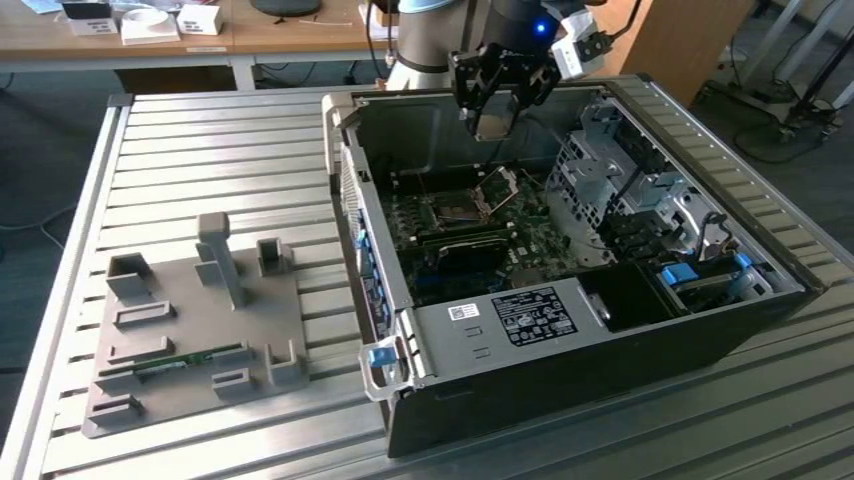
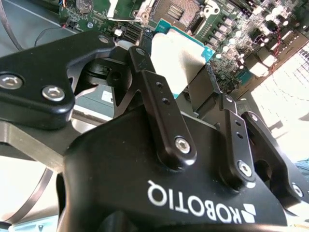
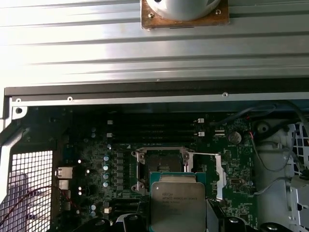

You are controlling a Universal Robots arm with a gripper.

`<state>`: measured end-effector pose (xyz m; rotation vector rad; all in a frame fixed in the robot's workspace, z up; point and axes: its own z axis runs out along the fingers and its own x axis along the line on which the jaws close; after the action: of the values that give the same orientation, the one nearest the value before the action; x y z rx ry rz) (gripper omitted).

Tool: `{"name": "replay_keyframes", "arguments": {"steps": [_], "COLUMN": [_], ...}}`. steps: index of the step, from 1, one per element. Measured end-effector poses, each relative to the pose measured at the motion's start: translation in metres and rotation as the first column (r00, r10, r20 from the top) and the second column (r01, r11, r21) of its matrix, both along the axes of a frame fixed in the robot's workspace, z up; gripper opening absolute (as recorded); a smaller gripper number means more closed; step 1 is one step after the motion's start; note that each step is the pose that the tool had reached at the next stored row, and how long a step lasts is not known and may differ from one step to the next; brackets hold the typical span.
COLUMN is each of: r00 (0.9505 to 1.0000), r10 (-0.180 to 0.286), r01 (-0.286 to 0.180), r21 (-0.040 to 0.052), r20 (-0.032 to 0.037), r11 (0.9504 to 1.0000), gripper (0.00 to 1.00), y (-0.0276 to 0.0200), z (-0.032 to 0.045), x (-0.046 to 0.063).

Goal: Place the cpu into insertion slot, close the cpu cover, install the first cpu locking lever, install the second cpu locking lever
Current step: 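Place the cpu into insertion slot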

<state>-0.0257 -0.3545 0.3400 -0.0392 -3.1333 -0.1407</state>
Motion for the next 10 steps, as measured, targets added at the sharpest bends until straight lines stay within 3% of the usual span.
{"name": "replay_keyframes", "arguments": {"steps": [10], "r00": [1.0000], "r10": [0.000], "r01": [0.000], "r21": [0.0001], "r20": [0.0012], "r11": [1.0000], "gripper": [0.54], "y": [0.0000], "z": [-0.0066], "x": [-0.0002]}}
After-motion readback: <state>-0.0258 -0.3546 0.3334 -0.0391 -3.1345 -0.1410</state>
